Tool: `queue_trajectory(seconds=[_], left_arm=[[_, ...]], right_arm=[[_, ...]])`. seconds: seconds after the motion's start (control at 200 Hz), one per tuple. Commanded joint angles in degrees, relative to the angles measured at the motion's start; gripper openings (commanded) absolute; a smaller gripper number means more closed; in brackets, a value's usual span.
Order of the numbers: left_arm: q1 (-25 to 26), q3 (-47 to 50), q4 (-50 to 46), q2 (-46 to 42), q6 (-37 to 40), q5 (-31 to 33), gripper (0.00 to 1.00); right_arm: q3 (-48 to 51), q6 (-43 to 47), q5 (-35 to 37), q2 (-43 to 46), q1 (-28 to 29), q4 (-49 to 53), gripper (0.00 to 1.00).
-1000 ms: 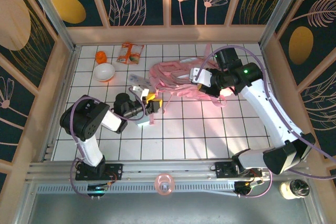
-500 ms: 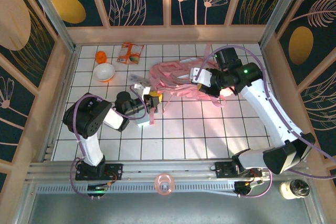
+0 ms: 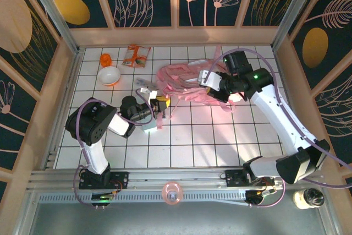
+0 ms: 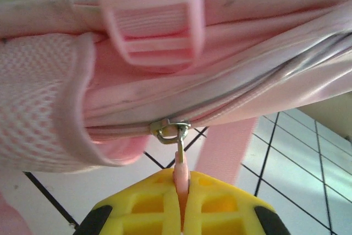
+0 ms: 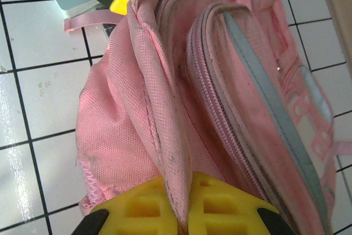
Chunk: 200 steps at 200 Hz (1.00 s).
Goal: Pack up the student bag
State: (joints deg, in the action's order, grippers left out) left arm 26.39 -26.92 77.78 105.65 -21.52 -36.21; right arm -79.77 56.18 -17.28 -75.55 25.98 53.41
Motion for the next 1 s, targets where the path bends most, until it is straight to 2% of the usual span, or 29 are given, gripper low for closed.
queue_trajectory(seconds=[0.0, 0.3, 0.616, 0.776, 0.946, 0.996], left_arm=[[0.93, -1.29, -0.95, -4.81, -1.57, -5.50, 0.00], [3.00, -6.17, -31.04, -17.97, 9.38, -10.11, 0.00], [6.38, -13.09, -50.95, -23.84, 16.67, -13.56, 0.00], [7.28, -15.85, -53.79, -22.38, 15.63, -13.25, 0.00], [8.83, -17.55, -54.28, -21.71, 14.51, -12.00, 0.00], [8.90, -17.47, -53.91, -21.67, 13.62, -10.45, 0.00]], right_arm=[[4.88, -6.50, 2.62, 2.77, 0.63, -15.40, 0.00], [16.72, -17.72, 11.16, 4.36, 4.58, -33.44, 0.00], [23.89, -27.67, 14.77, 2.55, 8.94, -45.30, 0.00], [26.16, -29.44, 14.06, 1.89, 10.41, -48.61, 0.00], [28.60, -31.18, 9.73, 2.38, 10.40, -50.23, 0.00], [29.46, -32.75, 8.46, 3.35, 10.10, -50.57, 0.12]])
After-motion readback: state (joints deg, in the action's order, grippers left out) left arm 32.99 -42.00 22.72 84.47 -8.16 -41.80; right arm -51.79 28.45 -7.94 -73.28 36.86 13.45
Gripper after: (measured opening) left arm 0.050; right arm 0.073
